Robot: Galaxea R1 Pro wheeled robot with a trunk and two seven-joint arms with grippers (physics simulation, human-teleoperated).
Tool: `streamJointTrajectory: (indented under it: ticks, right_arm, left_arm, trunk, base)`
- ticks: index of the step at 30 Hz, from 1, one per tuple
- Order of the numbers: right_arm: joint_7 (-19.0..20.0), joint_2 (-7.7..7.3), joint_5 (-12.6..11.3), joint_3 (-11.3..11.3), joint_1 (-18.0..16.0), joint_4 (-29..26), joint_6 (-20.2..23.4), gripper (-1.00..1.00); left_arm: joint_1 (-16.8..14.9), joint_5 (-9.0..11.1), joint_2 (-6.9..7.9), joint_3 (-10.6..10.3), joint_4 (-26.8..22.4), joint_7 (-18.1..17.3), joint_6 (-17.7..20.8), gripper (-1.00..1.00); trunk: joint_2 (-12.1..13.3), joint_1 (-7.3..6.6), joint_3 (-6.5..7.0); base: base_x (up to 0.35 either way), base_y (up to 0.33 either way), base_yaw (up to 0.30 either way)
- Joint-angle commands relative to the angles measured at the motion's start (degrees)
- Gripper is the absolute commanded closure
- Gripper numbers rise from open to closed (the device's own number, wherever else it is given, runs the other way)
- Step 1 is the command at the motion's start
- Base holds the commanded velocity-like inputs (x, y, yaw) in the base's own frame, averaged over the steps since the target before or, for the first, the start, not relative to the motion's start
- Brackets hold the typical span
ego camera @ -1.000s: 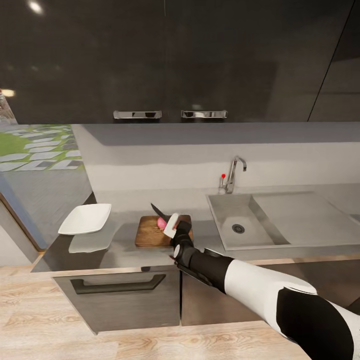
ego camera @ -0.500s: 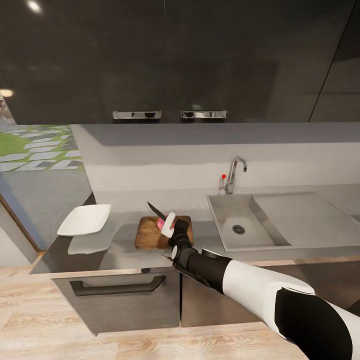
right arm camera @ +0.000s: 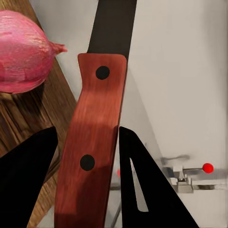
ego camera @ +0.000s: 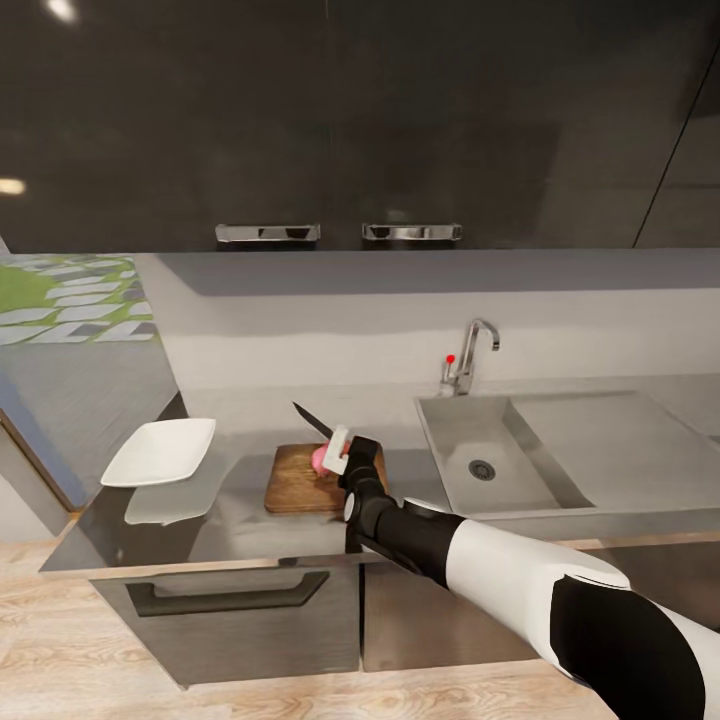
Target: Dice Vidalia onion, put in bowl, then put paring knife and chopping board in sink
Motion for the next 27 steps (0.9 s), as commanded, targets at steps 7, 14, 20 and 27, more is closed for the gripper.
streamJointTrajectory:
  ticks: [7,14,20,27]
  right_arm:
    - [-0.41,-0.16,-0.79,0.74,-0.13,0.98,0.24,1.00]
    - [2.35,-0.18,-0.83,1.09,-0.13,2.51,0.21,1.00]
    - [3.58,-0.17,-0.83,1.43,-0.13,4.49,0.04,1.00]
    - [5.02,-0.15,-0.91,1.60,-0.13,4.74,-0.07,1.00]
  left_arm:
    - [0.02,0.58,-0.06,0.20,-0.06,-0.48,0.02,-1.00]
    - [0.02,0.58,-0.06,0.20,-0.06,-0.48,0.02,-1.00]
    - [0.02,0.52,-0.12,0.20,-0.06,-0.50,0.02,-1.00]
    - [0.02,0.51,-0.13,0.20,-0.06,-0.48,0.02,-1.00]
  trunk:
    - [-0.13,0.04,-0.12]
    - [-0.13,0.04,-0.12]
    - [-0.13,0.04,-0.12]
    - [-0.13,0.04,-0.12]
  base:
    - [0.004,0.000,0.000]
    - [0.000,0.000,0.000]
    - [0.000,0.000,0.000]
    - [0.000,0.000,0.000]
